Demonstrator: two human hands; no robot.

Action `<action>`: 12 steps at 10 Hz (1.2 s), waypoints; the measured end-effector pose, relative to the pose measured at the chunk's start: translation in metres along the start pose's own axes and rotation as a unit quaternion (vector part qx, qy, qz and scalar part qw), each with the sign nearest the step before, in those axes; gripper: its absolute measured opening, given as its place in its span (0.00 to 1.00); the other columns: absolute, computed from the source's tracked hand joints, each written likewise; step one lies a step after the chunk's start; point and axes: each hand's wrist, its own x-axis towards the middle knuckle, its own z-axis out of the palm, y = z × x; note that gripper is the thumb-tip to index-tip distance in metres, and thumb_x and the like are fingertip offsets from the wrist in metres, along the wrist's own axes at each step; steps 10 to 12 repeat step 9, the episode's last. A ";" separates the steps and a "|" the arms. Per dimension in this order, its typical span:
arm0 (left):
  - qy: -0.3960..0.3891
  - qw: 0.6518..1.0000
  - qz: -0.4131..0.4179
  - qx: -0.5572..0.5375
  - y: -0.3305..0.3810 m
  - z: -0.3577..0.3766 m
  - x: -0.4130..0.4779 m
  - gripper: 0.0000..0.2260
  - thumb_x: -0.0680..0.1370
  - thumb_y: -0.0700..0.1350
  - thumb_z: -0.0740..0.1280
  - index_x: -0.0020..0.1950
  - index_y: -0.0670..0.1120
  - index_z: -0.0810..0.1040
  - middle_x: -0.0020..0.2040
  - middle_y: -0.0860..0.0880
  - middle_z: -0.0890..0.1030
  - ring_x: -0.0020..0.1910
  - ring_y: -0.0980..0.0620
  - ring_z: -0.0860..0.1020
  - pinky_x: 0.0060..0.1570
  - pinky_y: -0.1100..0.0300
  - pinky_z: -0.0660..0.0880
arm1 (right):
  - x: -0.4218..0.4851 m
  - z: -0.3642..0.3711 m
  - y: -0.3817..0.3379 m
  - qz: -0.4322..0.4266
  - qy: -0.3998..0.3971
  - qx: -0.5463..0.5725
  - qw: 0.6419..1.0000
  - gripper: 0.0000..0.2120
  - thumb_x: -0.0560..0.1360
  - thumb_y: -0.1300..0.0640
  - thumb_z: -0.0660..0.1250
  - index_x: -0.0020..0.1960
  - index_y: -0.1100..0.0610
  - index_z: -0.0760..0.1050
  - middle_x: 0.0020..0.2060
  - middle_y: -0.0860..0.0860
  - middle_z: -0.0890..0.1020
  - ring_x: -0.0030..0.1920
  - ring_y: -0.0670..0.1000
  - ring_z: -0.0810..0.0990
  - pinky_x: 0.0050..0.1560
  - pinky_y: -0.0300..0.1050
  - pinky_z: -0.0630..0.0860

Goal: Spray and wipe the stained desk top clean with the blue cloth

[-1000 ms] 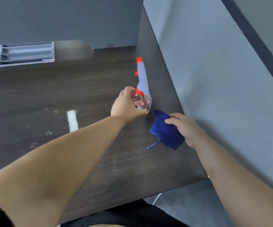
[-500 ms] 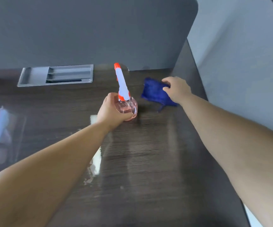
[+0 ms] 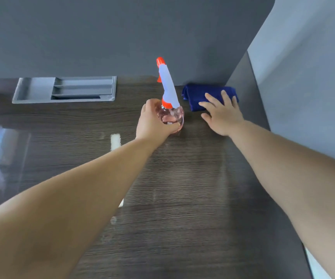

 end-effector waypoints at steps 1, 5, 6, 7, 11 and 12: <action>0.011 1.000 -0.002 -0.009 0.009 0.007 0.011 0.30 0.66 0.46 0.76 0.64 0.49 0.67 0.59 0.53 0.68 0.49 0.58 0.71 0.50 0.66 0.66 | 0.009 -0.006 -0.007 0.025 0.015 0.024 0.999 0.22 0.81 0.49 0.54 0.74 0.49 0.59 0.77 0.48 0.54 0.76 0.59 0.47 0.73 0.57 0.50; 0.047 0.999 -0.014 -0.015 0.021 0.024 0.051 0.36 0.68 0.47 0.75 0.72 0.49 0.62 0.67 0.50 0.63 0.56 0.55 0.71 0.51 0.66 0.67 | 0.013 0.008 -0.005 0.007 -0.038 0.064 0.997 0.31 0.81 0.46 0.53 0.78 0.51 0.42 0.77 0.48 0.41 0.76 0.59 0.38 0.73 0.59 0.45; 0.067 0.998 -0.018 0.004 0.025 0.026 0.056 0.36 0.67 0.49 0.76 0.69 0.45 0.62 0.66 0.49 0.64 0.59 0.53 0.71 0.50 0.65 0.67 | 0.011 0.006 -0.005 0.003 -0.035 0.054 0.998 0.31 0.81 0.46 0.55 0.78 0.51 0.43 0.77 0.50 0.42 0.76 0.59 0.40 0.73 0.59 0.46; 0.075 0.997 -0.021 0.003 0.025 0.027 0.056 0.36 0.66 0.49 0.77 0.67 0.44 0.62 0.66 0.49 0.65 0.61 0.51 0.70 0.52 0.63 0.68 | 0.004 0.003 -0.007 -0.005 -0.019 0.051 0.999 0.32 0.81 0.47 0.56 0.78 0.52 0.44 0.77 0.51 0.45 0.76 0.58 0.42 0.73 0.58 0.47; 0.044 0.996 -0.065 -0.030 0.024 0.020 0.042 0.40 0.68 0.51 0.76 0.72 0.46 0.57 0.70 0.49 0.63 0.64 0.50 0.69 0.57 0.58 0.71 | -0.015 -0.002 -0.019 -0.035 0.015 0.132 0.991 0.29 0.80 0.50 0.60 0.77 0.54 0.53 0.77 0.52 0.54 0.76 0.56 0.48 0.73 0.55 0.55; 0.044 0.996 -0.065 -0.030 0.024 0.020 0.042 0.40 0.68 0.51 0.76 0.72 0.46 0.57 0.70 0.49 0.63 0.64 0.50 0.69 0.57 0.58 0.71 | -0.015 -0.002 -0.019 -0.035 0.015 0.132 0.991 0.29 0.80 0.50 0.60 0.77 0.54 0.53 0.77 0.52 0.54 0.76 0.56 0.48 0.73 0.55 0.55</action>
